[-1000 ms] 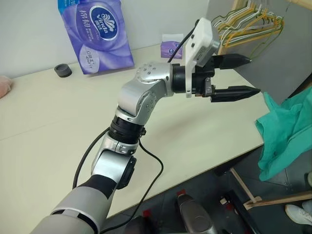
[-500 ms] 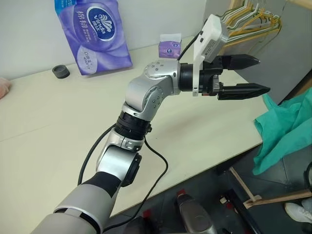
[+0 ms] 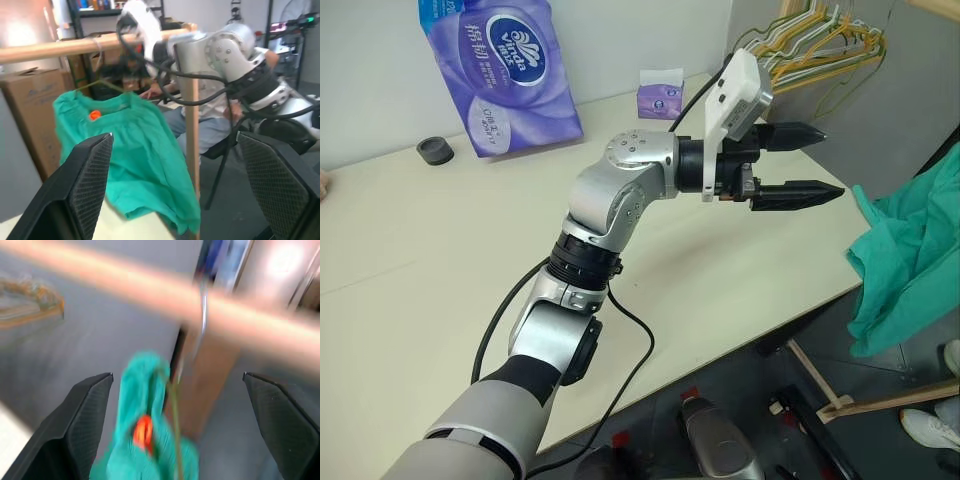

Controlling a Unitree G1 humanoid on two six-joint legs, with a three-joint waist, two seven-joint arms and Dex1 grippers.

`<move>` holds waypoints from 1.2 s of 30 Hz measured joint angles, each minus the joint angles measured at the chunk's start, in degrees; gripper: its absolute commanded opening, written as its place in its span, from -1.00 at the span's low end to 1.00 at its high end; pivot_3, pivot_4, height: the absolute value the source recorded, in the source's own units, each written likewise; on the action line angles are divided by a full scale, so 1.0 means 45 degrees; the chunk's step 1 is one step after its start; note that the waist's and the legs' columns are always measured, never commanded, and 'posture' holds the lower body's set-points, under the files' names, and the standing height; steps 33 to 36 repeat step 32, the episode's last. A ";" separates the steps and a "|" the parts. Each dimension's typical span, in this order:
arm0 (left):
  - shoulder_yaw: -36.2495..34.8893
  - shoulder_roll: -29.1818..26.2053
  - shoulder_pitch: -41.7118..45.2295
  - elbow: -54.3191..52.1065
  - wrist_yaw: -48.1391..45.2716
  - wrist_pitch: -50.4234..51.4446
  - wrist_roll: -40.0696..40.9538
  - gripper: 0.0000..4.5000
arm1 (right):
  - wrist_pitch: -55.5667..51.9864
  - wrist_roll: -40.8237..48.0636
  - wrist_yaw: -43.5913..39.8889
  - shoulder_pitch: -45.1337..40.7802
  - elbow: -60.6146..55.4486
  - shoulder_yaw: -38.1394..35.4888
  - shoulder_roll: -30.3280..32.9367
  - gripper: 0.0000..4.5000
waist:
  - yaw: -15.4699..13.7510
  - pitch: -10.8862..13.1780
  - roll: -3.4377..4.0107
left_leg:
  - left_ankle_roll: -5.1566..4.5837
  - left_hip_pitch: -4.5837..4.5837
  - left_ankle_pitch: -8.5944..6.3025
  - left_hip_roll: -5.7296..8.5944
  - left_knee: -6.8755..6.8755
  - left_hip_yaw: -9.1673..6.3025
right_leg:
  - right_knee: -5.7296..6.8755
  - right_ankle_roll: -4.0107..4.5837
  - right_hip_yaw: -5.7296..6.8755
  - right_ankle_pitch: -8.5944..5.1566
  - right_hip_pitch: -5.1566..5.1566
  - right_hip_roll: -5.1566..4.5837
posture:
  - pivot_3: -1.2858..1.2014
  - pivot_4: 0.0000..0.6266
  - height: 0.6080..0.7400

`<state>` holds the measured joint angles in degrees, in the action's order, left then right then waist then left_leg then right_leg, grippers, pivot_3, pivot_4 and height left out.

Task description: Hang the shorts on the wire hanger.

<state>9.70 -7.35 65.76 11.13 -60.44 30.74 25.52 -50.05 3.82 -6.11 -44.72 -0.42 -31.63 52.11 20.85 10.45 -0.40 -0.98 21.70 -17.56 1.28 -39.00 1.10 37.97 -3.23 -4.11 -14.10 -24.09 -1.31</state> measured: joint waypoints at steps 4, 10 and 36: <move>-0.0001 -0.0201 -0.0111 -0.0258 0.0052 0.0015 -0.0014 0.87 | 0.1222 -0.0110 0.0257 0.0186 0.0055 0.0062 -0.0069 0.97 | -0.0042 0.0000 0.0001 | -0.0001 -0.0001 0.0000 0.0003 -0.0001 0.0000 | 0.0002 0.0055 0.0001 0.0034 0.0001 -0.0005 | -0.27 -0.50 1.00; -0.0066 -0.0614 -0.0757 -0.0554 0.0936 -0.0079 -0.0361 0.87 | 0.3065 0.1056 -0.1845 0.1737 -0.1865 0.1109 -0.1156 0.97 | 0.0051 -0.0008 -0.0002 | -0.0002 -0.0019 -0.0001 -0.0010 0.0003 -0.0022 | 0.0007 0.0049 0.0004 0.0032 0.0013 0.0012 | -0.24 -0.52 1.00; -0.4331 -0.1749 -1.1331 -0.3986 1.2467 0.0845 -0.5157 0.87 | 0.7870 0.1806 -0.4512 0.4744 0.0709 0.7803 -0.8221 0.97 | -0.3238 -0.0190 -0.0160 | 0.0090 0.0038 0.0057 0.0014 -0.0065 -0.0261 | 0.0033 0.0173 0.0330 0.0120 -0.0011 -0.0154 | -0.01 -0.60 1.00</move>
